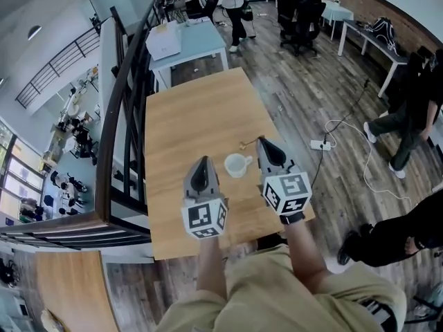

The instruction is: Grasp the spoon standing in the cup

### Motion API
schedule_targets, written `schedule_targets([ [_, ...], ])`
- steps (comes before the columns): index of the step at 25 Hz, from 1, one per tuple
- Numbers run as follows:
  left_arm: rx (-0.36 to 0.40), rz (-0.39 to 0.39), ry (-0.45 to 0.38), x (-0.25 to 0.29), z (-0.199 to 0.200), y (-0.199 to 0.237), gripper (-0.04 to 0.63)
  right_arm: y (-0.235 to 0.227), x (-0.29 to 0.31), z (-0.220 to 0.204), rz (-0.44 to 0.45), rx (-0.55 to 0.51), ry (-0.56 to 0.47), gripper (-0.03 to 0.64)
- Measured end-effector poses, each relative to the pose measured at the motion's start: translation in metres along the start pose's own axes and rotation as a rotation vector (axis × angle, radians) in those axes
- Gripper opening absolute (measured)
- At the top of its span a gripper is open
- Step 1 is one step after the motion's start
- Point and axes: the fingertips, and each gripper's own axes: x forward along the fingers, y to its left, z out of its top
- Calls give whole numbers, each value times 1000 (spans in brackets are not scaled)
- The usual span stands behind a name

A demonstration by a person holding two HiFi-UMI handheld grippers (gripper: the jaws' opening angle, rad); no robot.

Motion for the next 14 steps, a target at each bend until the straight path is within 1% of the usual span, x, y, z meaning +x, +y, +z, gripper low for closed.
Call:
schedule_targets([
  [6, -15, -7, -7, 6, -1, 0, 2, 4, 3, 2, 14, -18, -4, 17],
  [14, -28, -48, 11, 13, -15, -9, 2, 1, 6, -12, 0, -24, 26, 17],
])
